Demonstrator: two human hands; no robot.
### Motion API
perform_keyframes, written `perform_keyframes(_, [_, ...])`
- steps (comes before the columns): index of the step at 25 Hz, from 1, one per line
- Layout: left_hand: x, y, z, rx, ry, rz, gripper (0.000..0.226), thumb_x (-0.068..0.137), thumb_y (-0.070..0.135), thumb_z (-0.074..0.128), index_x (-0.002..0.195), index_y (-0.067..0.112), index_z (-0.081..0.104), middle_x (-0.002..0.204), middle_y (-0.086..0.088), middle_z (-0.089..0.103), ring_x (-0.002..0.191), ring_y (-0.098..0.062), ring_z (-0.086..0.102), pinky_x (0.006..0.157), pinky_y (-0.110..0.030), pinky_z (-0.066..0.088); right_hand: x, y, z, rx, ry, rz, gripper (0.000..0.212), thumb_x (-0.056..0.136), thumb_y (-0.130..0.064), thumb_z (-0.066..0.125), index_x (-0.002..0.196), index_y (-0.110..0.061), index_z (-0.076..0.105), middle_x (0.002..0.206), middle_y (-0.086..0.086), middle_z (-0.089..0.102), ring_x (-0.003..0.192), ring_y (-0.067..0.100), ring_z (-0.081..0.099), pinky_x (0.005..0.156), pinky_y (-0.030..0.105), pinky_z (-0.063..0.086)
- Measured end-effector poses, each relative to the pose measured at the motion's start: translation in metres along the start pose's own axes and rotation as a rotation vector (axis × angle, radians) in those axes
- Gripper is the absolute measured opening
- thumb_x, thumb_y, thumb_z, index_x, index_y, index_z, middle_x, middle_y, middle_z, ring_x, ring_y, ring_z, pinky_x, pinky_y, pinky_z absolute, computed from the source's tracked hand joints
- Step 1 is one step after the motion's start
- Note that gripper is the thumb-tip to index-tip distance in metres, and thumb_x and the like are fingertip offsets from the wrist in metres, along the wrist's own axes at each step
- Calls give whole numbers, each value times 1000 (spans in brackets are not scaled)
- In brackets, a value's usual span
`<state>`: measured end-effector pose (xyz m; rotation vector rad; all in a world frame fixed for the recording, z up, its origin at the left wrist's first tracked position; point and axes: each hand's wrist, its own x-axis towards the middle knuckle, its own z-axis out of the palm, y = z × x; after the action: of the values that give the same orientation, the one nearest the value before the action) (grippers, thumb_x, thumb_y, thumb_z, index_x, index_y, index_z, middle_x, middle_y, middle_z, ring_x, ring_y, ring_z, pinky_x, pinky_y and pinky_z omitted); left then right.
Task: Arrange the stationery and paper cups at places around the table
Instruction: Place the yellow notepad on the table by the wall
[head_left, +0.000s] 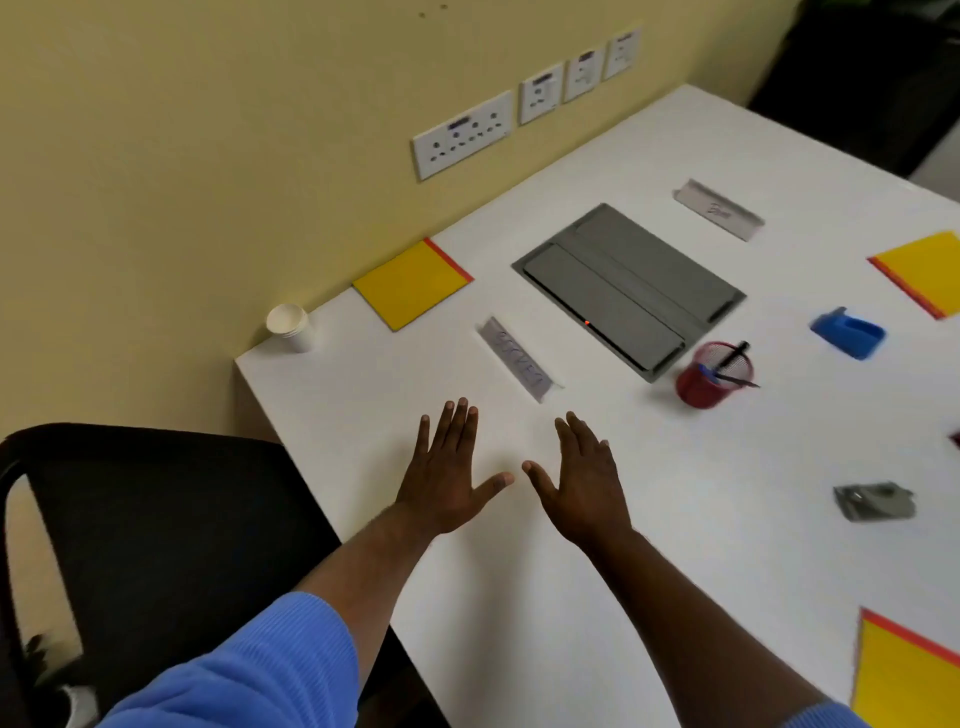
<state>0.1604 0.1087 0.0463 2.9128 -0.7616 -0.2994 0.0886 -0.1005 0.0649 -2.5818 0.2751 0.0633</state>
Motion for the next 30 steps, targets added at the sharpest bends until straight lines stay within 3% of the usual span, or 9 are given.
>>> perform_keyframes(13, [-111, 189, 20, -110, -61, 311, 98, 91, 85, 12, 163, 23, -10, 170, 3, -18, 156, -14, -22, 127, -50, -10, -240, 133, -79, -20, 203, 215, 81, 98, -66, 41, 160, -18, 23, 170, 1, 12, 157, 15, 8, 127, 38, 3])
perform_keyframes(17, [-133, 241, 37, -120, -93, 395, 98, 90, 85, 12, 163, 23, -11, 170, 4, -20, 156, -12, -21, 128, -48, -8, -307, 180, -92, -17, 245, 354, 80, 99, -63, 47, 160, -18, 24, 170, 0, 12, 157, 15, 7, 128, 39, 3])
perform_keyframes(25, [-146, 334, 73, -88, -196, 508, 96, 91, 81, 10, 163, 22, -11, 170, 2, -19, 157, -14, -19, 128, -47, -8, -383, 253, -103, 9, 267, 486, 79, 99, -58, 52, 160, -15, 26, 170, 3, 14, 157, 19, 10, 127, 46, 8])
perform_keyframes(30, [-142, 384, 106, -125, -256, 509, 90, 96, 78, 11, 163, 23, -12, 170, 2, -19, 157, -12, -17, 127, -42, -7, -404, 305, -95, 60, 231, 587, 81, 97, -58, 55, 160, -16, 25, 169, 3, 17, 155, 22, 17, 127, 43, 10])
